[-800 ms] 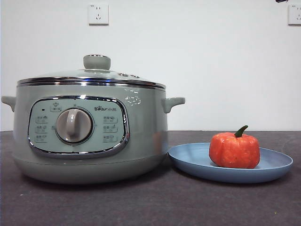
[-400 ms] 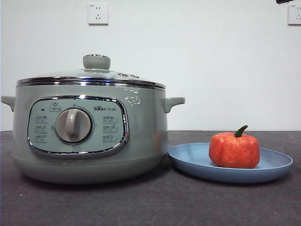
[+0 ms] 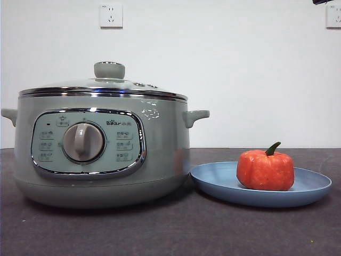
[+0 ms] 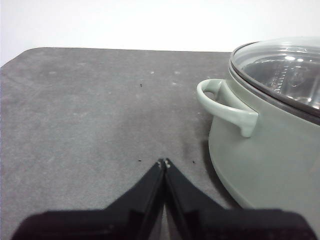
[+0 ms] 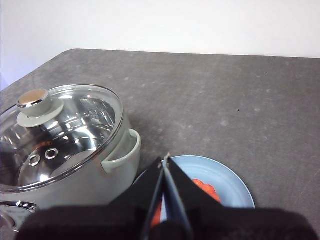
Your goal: Take the pumpkin out from the steamer,put the pumpkin in the blue plate,close the lid
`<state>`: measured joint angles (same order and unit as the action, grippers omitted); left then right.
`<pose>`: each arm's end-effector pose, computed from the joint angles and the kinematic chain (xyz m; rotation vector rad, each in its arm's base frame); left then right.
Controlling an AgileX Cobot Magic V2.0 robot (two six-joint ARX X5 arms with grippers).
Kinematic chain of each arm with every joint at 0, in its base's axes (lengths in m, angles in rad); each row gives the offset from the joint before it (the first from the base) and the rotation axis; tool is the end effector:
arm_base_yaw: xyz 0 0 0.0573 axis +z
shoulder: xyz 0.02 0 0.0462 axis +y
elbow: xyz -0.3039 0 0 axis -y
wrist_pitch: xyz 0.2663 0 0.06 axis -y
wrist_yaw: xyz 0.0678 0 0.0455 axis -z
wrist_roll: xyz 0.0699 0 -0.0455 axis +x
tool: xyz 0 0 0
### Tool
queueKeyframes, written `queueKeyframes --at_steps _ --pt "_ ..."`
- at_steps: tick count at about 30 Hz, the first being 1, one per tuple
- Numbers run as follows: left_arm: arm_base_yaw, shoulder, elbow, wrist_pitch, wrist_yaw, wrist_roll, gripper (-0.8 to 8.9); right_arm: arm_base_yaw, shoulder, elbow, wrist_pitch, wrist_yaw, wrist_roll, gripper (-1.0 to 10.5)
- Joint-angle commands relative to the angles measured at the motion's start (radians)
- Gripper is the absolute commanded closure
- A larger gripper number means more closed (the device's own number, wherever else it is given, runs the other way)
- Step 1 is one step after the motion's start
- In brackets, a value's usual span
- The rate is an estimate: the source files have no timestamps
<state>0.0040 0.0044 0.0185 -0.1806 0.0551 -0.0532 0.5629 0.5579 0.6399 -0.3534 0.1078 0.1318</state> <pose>0.1172 -0.0034 0.1458 -0.0580 0.1678 -0.0465 0.1350 0.0763 0.3092 0.0387 0.2876 0.4342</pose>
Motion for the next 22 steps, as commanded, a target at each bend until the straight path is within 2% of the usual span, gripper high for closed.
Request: queueKeyframes --at_steps 1,3,6,10,17,22 --pt "0.003 -0.003 -0.015 0.001 -0.001 -0.004 8.17 0.002 -0.002 -0.008 0.004 0.003 0.009 9.5" --pt "0.003 -0.003 -0.015 0.002 -0.001 -0.004 8.17 0.001 -0.002 -0.008 0.003 0.004 -0.008 9.5" --pt "0.003 -0.003 -0.015 0.001 -0.001 -0.004 8.17 0.002 -0.015 -0.010 -0.013 -0.002 -0.114 9.5" --pt "0.003 -0.003 -0.015 0.001 -0.001 -0.004 8.17 -0.074 -0.099 -0.039 -0.047 -0.009 -0.181 9.5" --pt "0.003 -0.003 -0.015 0.002 -0.002 -0.004 8.17 -0.375 -0.283 -0.233 0.007 -0.241 -0.175 9.5" --pt "0.003 -0.003 -0.015 0.001 -0.002 -0.004 8.17 -0.461 -0.367 -0.396 0.111 -0.266 -0.172 9.5"
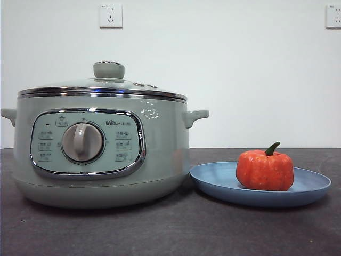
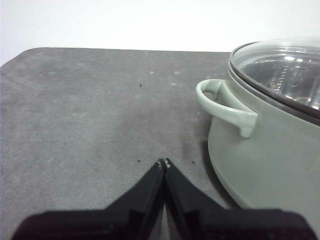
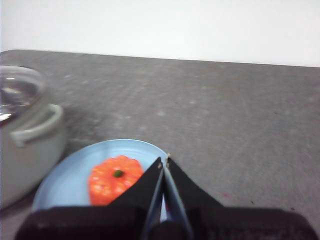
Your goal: Take the pumpkin out from the steamer,put the pumpkin in the blue plate,close the lid
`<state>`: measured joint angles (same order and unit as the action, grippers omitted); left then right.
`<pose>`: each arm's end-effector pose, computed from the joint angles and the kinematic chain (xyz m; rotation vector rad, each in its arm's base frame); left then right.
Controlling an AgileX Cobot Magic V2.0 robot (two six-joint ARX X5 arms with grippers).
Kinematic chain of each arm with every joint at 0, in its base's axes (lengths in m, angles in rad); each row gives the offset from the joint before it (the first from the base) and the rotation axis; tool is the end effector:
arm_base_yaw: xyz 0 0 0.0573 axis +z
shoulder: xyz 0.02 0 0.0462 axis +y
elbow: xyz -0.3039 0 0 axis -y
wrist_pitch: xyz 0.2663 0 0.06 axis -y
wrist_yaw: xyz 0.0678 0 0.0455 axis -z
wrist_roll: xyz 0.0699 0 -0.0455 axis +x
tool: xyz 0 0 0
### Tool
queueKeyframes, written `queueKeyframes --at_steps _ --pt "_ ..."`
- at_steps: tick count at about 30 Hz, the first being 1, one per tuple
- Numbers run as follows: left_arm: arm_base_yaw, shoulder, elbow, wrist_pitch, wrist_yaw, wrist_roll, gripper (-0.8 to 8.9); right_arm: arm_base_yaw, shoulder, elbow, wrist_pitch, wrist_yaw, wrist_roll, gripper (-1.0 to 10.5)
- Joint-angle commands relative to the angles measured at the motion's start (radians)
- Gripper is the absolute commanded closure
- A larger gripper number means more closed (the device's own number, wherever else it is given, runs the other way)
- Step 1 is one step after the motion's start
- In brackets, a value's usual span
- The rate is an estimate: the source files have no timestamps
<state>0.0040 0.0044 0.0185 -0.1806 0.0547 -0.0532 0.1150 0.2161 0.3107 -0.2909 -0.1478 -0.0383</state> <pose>0.1172 -0.0034 0.1458 -0.0580 0.1678 -0.0461 0.1150 0.0236 0.2268 -0.0347 0.1918 0.2657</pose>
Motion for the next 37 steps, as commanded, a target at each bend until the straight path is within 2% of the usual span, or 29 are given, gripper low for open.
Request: queueKeyframes --at_steps 1,5,16,37 --pt "0.003 -0.003 -0.015 0.001 -0.001 -0.004 8.17 -0.016 -0.040 -0.099 0.076 -0.010 -0.001 9.5" --pt "0.003 -0.003 -0.015 0.001 -0.001 -0.004 8.17 -0.016 -0.082 -0.197 0.149 -0.009 0.001 9.5" --pt "0.003 -0.003 -0.015 0.002 -0.001 -0.004 8.17 -0.017 -0.163 -0.299 0.153 -0.003 0.032 9.5" --pt "0.003 -0.003 -0.015 0.001 -0.001 -0.004 8.17 -0.016 -0.190 -0.303 0.118 -0.003 0.040 9.5"
